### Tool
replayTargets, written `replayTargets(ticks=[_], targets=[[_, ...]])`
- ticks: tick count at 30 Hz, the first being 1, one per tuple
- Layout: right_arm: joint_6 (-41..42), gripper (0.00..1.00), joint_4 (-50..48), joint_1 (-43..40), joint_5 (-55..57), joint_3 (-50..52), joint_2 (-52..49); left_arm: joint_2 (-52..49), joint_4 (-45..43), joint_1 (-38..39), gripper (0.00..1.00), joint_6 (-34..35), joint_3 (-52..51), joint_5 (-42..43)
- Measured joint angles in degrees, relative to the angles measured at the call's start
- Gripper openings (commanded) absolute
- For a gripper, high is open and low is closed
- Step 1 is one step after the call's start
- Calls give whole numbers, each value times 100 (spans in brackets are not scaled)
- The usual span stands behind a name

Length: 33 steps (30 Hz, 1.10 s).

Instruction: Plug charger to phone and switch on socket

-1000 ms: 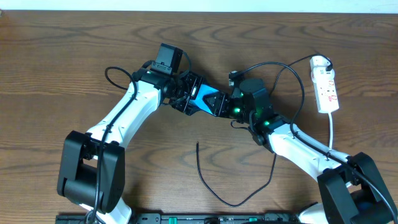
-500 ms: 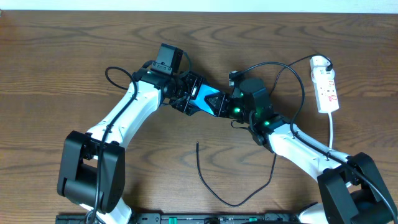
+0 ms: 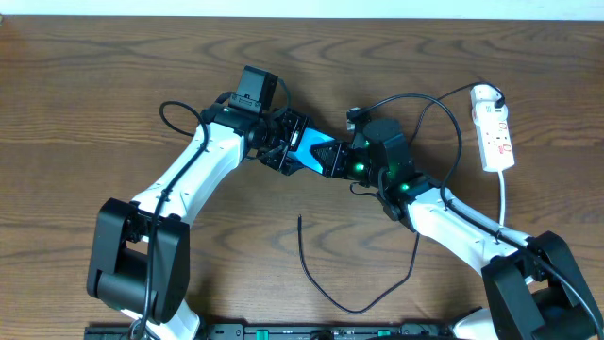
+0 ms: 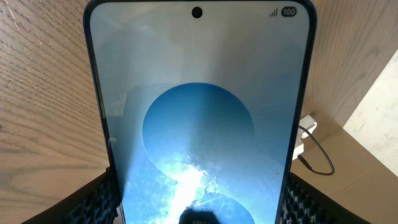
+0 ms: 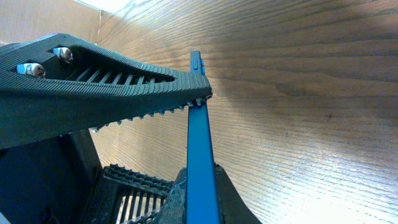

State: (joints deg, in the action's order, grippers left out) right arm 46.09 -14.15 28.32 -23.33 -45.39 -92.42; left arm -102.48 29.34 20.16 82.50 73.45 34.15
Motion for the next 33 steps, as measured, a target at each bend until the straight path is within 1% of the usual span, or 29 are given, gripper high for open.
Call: replayTargets(ticks=[1,4,5,15,19,27,30,33], targets=[[0,1,0,0,0,0,0,0,0,0,48,0,0,0],[0,1,0,0,0,0,0,0,0,0,88,-2,0,0],[0,1,0,0,0,0,0,0,0,0,93,-7,0,-2],[0,1,81,-9,70,-2,-11,11,-4,-20,94,-448,0,-20],[-2,1,81,-63,68,-2,-11,11,0,-166,94,-695,0,81],[87,1,81,-468,90,-2,-11,11,2,-942,94,-1228,0,957],[321,1,79,-579,96,-2,-11,11,2,-1266,94,-1449,0,1309],[791,2,68,-643,109,-2,-11,11,2,-1554,94,-1687,0,1657]])
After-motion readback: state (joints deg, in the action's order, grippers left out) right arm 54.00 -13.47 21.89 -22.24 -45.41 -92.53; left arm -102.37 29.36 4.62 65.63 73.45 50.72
